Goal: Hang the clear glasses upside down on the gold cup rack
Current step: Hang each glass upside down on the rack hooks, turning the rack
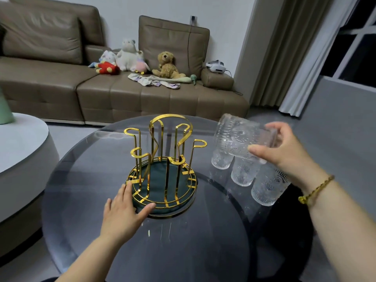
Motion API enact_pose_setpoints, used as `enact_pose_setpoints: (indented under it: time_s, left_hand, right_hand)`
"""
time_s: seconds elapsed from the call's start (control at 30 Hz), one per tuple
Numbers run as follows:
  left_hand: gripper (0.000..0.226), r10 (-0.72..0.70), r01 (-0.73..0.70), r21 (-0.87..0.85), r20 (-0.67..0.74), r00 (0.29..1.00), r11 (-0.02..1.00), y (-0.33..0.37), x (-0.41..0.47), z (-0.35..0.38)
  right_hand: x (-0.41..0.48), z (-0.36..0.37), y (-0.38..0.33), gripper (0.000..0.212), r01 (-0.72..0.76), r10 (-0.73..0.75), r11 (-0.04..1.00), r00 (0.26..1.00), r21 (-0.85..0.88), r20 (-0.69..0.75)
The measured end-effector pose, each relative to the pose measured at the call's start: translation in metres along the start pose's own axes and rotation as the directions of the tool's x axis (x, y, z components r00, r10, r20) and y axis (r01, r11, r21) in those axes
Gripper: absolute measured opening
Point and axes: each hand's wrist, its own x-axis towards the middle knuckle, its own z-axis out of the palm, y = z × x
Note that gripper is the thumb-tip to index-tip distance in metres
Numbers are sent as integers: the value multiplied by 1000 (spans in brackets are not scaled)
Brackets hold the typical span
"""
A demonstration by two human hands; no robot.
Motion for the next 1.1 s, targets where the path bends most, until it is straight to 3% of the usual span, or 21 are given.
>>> enact_pose_setpoints:
  time_s: [0.17, 0.23, 0.4, 0.57, 0.87, 1.1]
  left_hand:
    - [87, 20, -21, 22, 19, 1000, 1000, -1, 5, 0]
    - [88, 19, -19, 25, 22, 1000, 1000, 0, 5, 0]
    - [90, 10, -12, 35, 30, 999, 999, 0, 5, -2]
    - [89, 4, -6, 49, 30, 1000, 999, -3, 8, 0]
    - [100, 0, -3, 58, 44, 999, 998, -5, 10, 2]
    - [101, 2, -6, 67, 49, 999, 998, -4, 9, 1]
  right_hand:
    - [26, -3, -40, 62, 114, -62, 916, 987, -386, 145]
    - [33, 4, -52, 62, 184, -87, 865, 971, -466, 223]
    - [51, 30, -65, 73, 286, -120, 818, 934, -499, 338]
    - [60, 61, -55, 83, 307, -38, 763, 899, -568, 436]
    - [55, 95, -31, 88, 249, 95, 756, 873, -606, 478]
    - [55, 99, -23, 89, 218, 115, 770, 877, -600, 466]
